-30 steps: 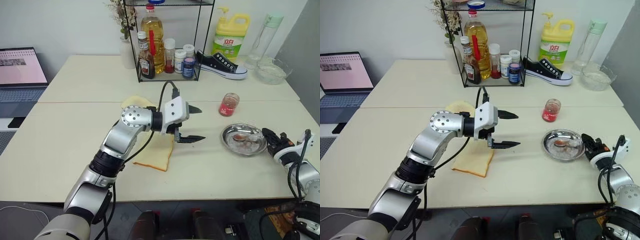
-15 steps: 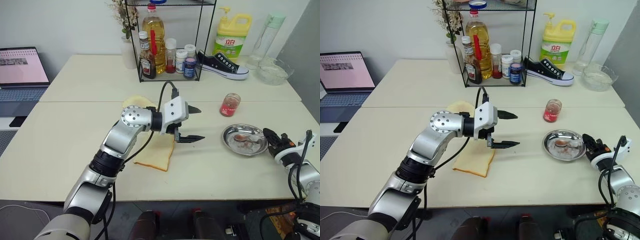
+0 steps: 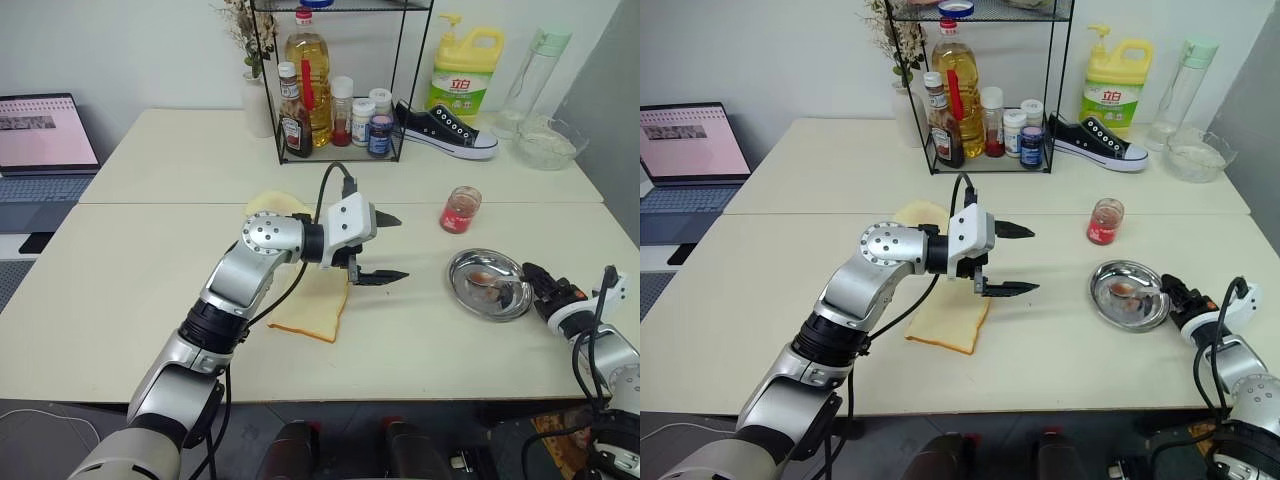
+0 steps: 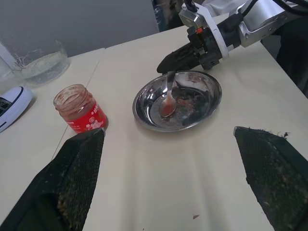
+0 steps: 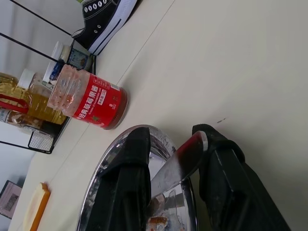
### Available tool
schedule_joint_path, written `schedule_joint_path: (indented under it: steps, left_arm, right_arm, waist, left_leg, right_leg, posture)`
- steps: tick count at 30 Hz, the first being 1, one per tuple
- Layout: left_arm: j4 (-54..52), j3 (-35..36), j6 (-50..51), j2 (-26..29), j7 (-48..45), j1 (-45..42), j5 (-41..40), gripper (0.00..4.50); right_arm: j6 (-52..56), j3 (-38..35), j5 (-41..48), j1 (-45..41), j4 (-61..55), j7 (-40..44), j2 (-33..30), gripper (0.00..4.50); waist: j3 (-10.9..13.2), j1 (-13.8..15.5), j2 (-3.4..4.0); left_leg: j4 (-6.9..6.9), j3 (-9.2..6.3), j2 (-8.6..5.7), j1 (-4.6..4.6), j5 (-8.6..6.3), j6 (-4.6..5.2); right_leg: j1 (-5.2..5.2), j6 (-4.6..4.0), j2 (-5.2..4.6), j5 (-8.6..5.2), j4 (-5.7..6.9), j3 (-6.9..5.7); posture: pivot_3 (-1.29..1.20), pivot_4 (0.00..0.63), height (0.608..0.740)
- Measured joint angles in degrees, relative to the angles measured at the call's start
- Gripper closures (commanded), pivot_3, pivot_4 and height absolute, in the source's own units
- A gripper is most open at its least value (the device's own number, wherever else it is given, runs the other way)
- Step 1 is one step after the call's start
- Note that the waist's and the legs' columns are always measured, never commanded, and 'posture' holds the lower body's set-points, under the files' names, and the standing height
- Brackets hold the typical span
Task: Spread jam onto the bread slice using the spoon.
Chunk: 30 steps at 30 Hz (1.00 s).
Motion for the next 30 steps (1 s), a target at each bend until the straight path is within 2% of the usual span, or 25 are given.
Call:
schedule_joint_path:
  steps: [3,6,30]
  left_arm:
    - [0.0,0.0,0.0,0.0,0.1,0.0,0.0,0.0]
    - [0.0,0.0,0.0,0.0,0.1,0.0,0.0,0.0]
    - [0.0,0.3,0.0,0.8,0.1,0.1,0.0,0.0]
  right_arm:
    - [0.2,-0.3,0.5,-0.1,0.0,-0.3,0.0,3.54]
    - [0.5,-1.3,2.0,-1.0,-0.1,-0.1,0.2,4.48]
    - [0.5,-2.0,3.0,-1.3,0.3,0.2,0.8,4.48]
  waist:
    - [0.0,0.0,0.0]
    - [0.0,0.1,0.0]
    - [0.0,0.1,0.02]
  left_leg:
    - [0.0,0.0,0.0,0.0,0.0,0.0]
    - [0.0,-0.01,-0.01,0.0,0.0,0.0]
    - [0.0,-0.01,-0.01,0.01,0.0,0.0]
  right_leg:
    - [0.0,0.0,0.0,0.0,0.0,-0.01]
    - [0.02,0.0,0.0,0.0,-0.01,-0.01]
    - [0.02,0.0,-0.01,0.0,0.0,-0.01]
  posture:
    - [0.0,0.15,0.74]
    - [0.0,0.15,0.74]
    - [0.0,0.15,0.74]
